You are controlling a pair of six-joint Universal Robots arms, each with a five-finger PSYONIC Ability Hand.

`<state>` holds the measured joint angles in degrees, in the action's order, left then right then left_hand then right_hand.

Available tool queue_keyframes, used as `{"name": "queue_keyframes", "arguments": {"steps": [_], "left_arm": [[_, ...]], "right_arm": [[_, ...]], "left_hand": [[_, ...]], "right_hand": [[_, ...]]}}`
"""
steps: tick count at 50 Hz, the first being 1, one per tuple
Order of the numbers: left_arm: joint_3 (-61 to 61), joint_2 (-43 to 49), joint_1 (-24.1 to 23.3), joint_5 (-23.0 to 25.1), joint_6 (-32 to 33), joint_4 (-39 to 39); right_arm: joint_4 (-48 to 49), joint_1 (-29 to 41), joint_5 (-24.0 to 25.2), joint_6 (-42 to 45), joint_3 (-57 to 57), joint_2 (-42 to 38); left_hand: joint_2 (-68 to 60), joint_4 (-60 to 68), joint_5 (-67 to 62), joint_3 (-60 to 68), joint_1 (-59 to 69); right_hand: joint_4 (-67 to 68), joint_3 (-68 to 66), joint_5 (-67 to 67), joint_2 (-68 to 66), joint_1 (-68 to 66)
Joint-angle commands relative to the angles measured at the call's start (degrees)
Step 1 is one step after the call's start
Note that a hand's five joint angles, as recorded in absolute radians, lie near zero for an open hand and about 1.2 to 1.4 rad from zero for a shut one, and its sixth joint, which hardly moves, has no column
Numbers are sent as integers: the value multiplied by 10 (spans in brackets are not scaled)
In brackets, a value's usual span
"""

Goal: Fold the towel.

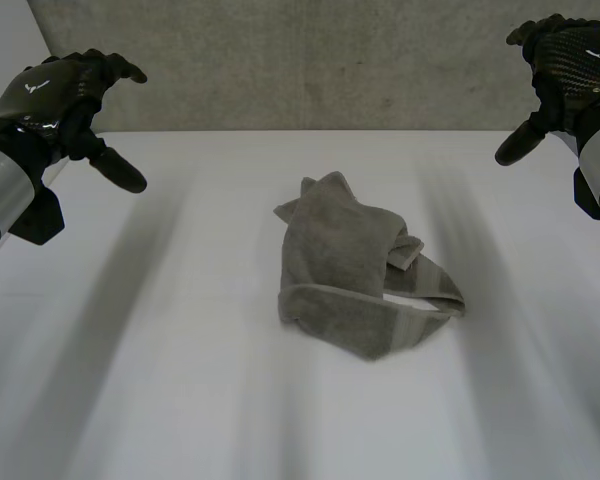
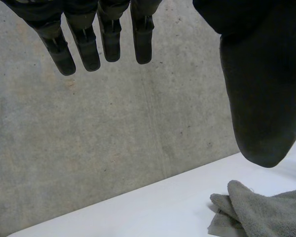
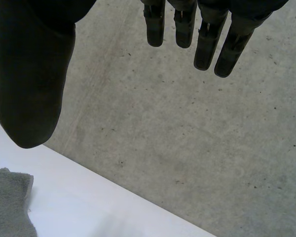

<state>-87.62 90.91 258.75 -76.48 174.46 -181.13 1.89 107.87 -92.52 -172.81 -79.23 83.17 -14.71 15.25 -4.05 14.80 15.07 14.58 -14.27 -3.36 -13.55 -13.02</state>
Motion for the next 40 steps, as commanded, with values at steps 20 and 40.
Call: {"name": "queue_keyframes", "arguments": {"steps": [20,40], "left_arm": [[-1,4,-8,2,0,0],[-5,6,-16,3,0,-4]], "right_arm": [[-6,3,1,7,0,0],[-7,6,3,7,-1,-5]], "left_hand": [[-19,13,-25,18,15],[33,-39,27,-34,-37]], "right_hand": [[-46,43,34,35,30],[-46,43,34,35,30]]}}
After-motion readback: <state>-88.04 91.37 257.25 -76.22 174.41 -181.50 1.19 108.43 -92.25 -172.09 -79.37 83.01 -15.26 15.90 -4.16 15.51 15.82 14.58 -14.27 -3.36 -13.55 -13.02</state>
